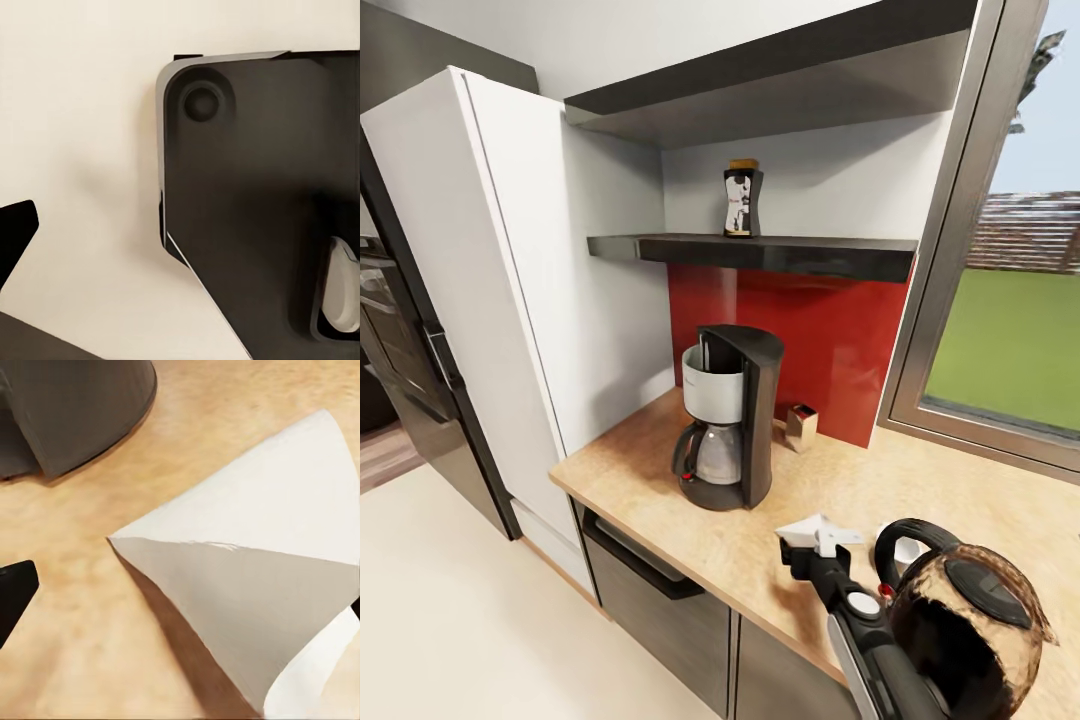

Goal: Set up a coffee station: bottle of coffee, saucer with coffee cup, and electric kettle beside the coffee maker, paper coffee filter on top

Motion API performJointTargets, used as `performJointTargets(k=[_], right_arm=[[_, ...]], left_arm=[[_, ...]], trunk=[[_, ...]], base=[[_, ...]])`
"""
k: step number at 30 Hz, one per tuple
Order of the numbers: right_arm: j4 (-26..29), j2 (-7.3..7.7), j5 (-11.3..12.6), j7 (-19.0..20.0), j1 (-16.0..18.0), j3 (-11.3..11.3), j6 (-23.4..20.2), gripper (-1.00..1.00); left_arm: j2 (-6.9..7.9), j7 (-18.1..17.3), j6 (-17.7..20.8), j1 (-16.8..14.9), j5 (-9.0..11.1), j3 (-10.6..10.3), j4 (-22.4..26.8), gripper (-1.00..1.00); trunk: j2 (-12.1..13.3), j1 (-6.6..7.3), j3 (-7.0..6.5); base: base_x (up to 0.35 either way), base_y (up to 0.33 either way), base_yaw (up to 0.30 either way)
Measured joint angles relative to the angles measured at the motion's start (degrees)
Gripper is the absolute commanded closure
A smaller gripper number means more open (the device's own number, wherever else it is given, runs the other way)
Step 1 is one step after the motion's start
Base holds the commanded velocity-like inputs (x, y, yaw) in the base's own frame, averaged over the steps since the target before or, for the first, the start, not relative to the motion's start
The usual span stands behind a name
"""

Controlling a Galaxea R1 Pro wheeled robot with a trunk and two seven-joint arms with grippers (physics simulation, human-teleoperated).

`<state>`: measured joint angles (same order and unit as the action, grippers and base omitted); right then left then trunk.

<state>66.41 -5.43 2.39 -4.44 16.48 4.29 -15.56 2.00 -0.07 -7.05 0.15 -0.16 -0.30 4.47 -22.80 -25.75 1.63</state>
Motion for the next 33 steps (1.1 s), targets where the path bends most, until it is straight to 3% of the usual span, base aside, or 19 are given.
performJointTargets(k=[33], right_arm=[[-0.66,-0.38,-0.02,0.84,0.00,-0.20,0.05,-1.00]], left_arm=[[-0.03,-0.01,0.01,0.01,0.00,-0.02,-0.09,-1.00]], trunk=[[0.00,0.00,0.00]], base=[[0.029,0.000,0.000]])
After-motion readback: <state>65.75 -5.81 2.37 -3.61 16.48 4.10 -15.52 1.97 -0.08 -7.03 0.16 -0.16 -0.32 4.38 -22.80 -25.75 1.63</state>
